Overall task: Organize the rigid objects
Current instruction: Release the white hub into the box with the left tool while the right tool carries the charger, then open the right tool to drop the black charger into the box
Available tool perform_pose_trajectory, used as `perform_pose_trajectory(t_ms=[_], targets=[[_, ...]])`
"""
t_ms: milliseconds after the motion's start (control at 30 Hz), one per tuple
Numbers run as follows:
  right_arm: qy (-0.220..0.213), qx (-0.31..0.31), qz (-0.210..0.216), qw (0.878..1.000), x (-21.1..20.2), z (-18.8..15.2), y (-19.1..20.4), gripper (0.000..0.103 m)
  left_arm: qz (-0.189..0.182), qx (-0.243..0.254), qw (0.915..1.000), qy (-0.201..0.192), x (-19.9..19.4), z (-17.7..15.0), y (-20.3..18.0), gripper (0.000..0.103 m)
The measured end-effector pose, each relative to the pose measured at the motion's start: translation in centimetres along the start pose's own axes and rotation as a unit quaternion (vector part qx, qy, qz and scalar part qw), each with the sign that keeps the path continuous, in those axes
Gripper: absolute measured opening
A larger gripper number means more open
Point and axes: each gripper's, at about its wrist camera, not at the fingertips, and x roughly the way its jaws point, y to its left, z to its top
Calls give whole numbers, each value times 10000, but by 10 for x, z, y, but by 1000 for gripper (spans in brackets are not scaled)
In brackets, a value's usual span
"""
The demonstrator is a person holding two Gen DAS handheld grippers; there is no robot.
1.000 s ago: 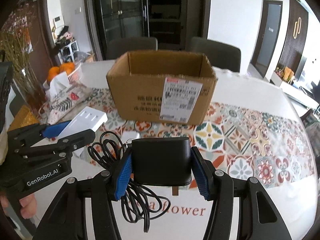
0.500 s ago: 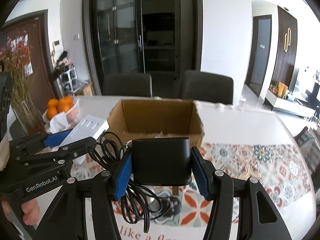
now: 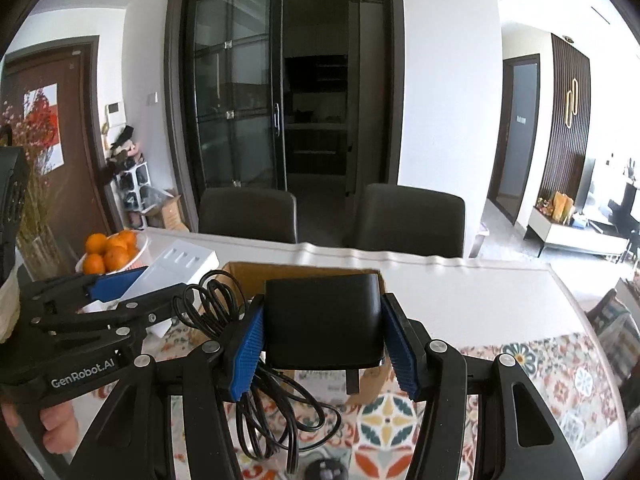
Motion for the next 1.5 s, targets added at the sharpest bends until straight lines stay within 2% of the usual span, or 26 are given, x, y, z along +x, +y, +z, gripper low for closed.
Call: perform_pose_trajectory(t_ms=[267,667,1000,1133,1233,1333,1500], targets=[[6,-121,-3,9999,30,20,-6,56,17,19,9999,97,31,19,6,48],[712,-348,276,9965,111,21,-11,56,-3,-58,9967,814,100,25,16,48],[1151,-312,449,9919,145,3,-15,56,147,42,9941,1072,121,14,18,49],[1243,-351,488,9904,151,0,-14,57,393,27,9933,1082,119,11,22,62],[1222,-439,407,9907,151,1,-11,69,593,-140,9925,1056,113,9,30,68],[1196,-478,161,9915,143,2,-9,70,745,-175,9917,1030,105,7,32,75],[1073,-415,-10,9934,122,2,-10,73,885,-146,9921,882,89,6,26,85]])
